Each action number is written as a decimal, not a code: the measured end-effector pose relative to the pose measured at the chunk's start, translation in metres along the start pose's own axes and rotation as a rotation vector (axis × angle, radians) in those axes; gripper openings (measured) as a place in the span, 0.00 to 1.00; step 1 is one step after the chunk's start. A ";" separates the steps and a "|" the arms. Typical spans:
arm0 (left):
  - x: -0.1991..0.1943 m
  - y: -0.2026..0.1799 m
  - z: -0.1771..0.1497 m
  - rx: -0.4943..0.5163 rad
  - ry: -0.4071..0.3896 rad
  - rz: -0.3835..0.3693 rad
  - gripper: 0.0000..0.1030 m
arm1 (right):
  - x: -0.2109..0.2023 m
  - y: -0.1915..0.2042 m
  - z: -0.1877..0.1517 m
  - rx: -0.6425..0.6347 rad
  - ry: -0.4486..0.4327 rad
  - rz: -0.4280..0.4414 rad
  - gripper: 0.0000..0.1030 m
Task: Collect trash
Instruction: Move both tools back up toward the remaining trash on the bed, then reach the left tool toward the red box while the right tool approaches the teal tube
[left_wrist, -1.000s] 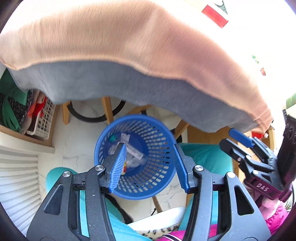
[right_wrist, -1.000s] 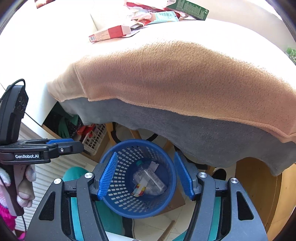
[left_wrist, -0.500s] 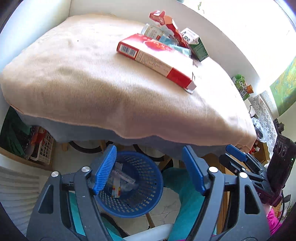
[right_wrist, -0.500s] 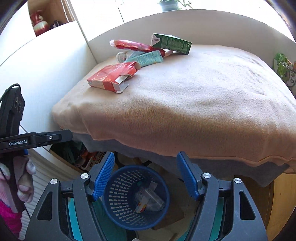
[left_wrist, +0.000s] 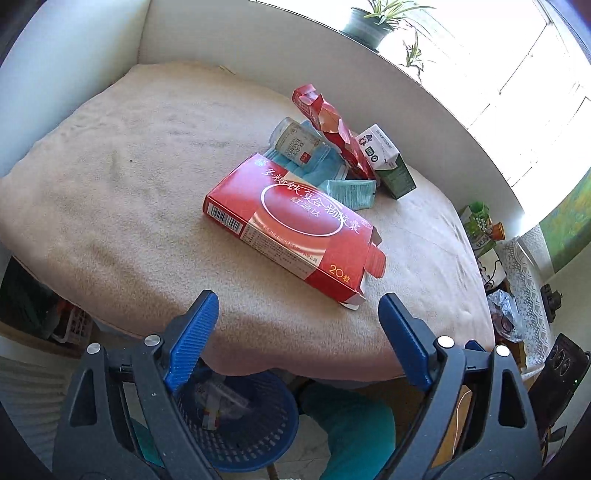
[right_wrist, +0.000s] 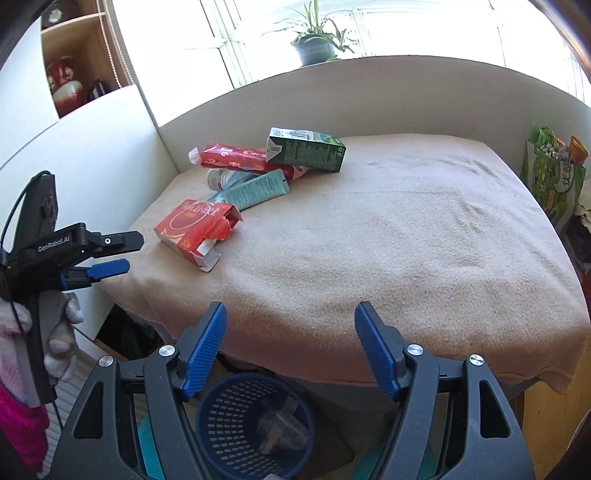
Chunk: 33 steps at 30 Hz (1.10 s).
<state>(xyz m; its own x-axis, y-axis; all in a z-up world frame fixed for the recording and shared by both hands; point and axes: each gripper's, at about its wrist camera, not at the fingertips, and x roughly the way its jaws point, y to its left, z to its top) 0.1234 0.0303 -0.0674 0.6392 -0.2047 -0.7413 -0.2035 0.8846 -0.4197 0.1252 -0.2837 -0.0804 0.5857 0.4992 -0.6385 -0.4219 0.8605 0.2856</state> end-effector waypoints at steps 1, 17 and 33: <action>0.003 -0.002 0.003 -0.005 0.000 0.003 0.88 | 0.000 -0.001 0.003 0.001 -0.007 -0.004 0.69; 0.032 -0.002 0.021 -0.119 -0.004 0.045 0.88 | 0.035 -0.002 0.054 0.075 0.006 0.160 0.69; 0.062 -0.015 0.057 -0.274 -0.094 0.217 0.88 | 0.057 -0.010 0.074 0.178 0.020 0.244 0.68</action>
<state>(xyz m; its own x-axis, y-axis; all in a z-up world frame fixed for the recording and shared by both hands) 0.2080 0.0287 -0.0771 0.6223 0.0266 -0.7823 -0.5250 0.7555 -0.3920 0.2141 -0.2558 -0.0668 0.4675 0.6930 -0.5489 -0.4199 0.7205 0.5519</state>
